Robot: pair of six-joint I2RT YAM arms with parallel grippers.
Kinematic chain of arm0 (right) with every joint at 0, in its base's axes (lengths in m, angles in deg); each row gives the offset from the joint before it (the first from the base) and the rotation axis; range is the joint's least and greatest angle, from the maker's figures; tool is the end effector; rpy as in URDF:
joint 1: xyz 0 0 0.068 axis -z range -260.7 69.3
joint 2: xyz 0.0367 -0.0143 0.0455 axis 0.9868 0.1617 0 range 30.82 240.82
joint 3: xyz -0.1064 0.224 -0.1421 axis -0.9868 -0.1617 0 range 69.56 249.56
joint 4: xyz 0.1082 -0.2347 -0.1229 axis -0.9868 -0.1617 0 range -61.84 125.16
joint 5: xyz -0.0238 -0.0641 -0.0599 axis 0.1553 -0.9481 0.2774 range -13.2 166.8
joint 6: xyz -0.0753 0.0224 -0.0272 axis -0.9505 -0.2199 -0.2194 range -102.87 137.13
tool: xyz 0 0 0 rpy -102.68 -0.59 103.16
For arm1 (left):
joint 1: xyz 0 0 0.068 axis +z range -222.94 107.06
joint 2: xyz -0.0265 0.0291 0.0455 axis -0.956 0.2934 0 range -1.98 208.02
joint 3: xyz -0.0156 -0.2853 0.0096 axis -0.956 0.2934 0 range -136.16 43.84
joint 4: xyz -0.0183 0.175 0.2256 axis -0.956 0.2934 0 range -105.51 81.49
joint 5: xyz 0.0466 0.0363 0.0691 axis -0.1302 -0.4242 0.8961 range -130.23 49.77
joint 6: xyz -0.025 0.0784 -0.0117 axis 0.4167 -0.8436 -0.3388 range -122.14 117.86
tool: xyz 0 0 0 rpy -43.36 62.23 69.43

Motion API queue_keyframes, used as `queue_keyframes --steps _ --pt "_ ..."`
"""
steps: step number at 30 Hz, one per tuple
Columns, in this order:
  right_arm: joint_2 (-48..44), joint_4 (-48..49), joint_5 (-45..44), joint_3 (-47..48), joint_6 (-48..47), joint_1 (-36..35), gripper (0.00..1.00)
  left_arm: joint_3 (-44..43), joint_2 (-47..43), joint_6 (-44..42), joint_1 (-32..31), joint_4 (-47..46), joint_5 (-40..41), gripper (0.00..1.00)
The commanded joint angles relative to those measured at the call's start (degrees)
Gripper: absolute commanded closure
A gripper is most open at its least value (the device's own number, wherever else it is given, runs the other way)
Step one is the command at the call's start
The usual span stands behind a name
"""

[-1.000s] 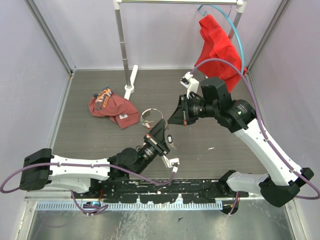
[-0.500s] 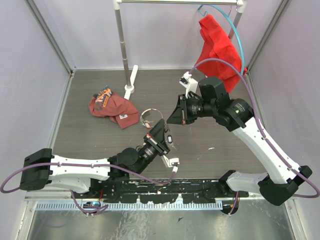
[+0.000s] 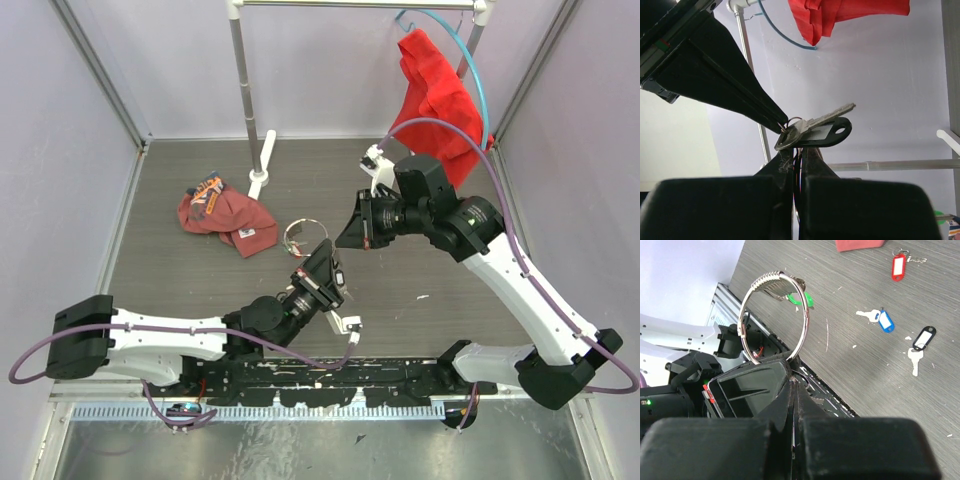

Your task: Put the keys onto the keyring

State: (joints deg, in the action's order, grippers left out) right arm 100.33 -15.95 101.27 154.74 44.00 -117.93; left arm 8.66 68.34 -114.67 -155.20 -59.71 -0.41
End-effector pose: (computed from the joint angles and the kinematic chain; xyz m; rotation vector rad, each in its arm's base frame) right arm 0.2063 0.1947 0.4232 -0.4697 2.2961 1.0658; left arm 0.0880 -0.3019 0.2881 1.4607 0.4079 0.9153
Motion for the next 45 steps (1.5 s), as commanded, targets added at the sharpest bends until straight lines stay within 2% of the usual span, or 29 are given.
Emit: queue_keyframes --steps 1,9,25,33,38,41,45 --pt "-0.3 1.0 -3.3 -0.4 2.2 -0.7 0.99 -3.5 1.6 -1.9 -0.1 -8.4 0.2 1.00" --pt "-0.6 2.2 -5.2 -2.0 4.6 -2.5 0.99 -4.2 3.9 -3.3 -0.1 -10.9 0.1 1.00" --pt "0.1 -4.6 -16.1 0.1 4.2 -5.0 0.99 -4.3 3.5 -3.6 -0.1 -11.6 0.7 1.00" --pt "-1.4 -3.8 -17.7 0.8 4.1 -5.0 0.99 -3.9 3.3 -3.6 -0.1 -11.7 0.8 1.00" --pt "-4.2 0.6 -15.3 0.6 -0.1 -5.0 0.99 -3.8 2.9 -3.1 -0.1 -12.2 1.0 1.00" --pt "-4.6 -1.7 -21.6 -1.5 -2.6 -5.0 0.99 -3.7 2.9 -1.9 -0.1 -13.3 0.9 1.00" --pt "-4.9 -1.2 -28.0 -11.2 -2.7 -4.7 0.99 -3.8 -1.3 3.3 -0.5 -10.2 1.7 1.00"
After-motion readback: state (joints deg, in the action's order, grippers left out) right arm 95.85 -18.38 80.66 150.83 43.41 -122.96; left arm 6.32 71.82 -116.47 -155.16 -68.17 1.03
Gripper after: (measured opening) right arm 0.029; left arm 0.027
